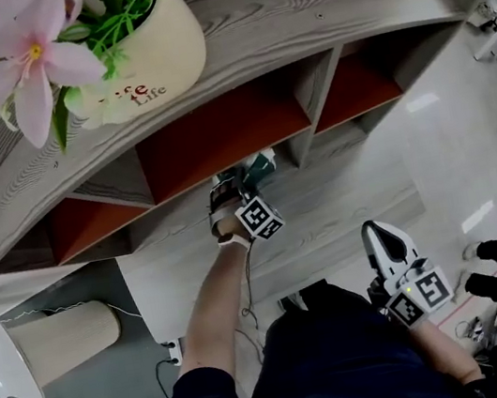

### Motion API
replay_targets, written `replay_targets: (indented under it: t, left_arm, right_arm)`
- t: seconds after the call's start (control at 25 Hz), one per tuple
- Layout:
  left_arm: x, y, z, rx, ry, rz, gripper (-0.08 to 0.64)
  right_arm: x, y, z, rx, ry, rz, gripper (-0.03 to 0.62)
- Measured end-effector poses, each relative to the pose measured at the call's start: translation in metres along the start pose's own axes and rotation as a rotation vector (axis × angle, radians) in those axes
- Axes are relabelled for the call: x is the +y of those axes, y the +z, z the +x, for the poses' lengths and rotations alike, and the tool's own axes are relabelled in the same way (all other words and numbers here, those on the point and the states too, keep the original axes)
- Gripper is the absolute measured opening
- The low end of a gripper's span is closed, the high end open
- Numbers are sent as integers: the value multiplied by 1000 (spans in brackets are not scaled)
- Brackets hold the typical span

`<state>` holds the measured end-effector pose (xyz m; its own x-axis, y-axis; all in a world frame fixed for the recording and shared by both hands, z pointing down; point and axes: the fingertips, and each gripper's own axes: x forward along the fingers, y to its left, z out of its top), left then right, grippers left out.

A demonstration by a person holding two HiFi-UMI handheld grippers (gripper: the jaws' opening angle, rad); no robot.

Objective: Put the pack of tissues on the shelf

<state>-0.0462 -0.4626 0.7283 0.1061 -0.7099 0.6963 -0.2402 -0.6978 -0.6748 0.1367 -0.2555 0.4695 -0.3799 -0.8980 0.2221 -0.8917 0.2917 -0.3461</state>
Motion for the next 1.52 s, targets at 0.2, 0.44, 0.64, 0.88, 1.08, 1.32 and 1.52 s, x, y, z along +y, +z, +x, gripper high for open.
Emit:
replay_targets:
  t: [0.2,0.44,0.64,0.88,1.08,1.32,1.52]
  left_arm:
    - [-5,-5,18,15,-1,-21,198]
    - [-5,-11,22,11,5,-18,206]
    - [-12,-12,29,38,-47,4,239]
    - [-1,-12,23,29,-29,-47,340]
    - [1,-10,3,-16,-40,-111,416]
    - [28,-7,-47,-126,63,-171,416]
    - [60,-1,-103,-232,137,-274,416]
  right_arm:
    - [-3,-2,-2,10,-10,-8,5]
    - [-1,-8,-4,27,-17,1,4]
    - [2,-6,0,33,1,-12,4]
    - [8,-4,6,25,23,-16,4]
    - [16,-3,10,23,38,-15,5]
    - [27,0,15,16,62,-19,4]
    - [44,2,20,2,98,-32,5]
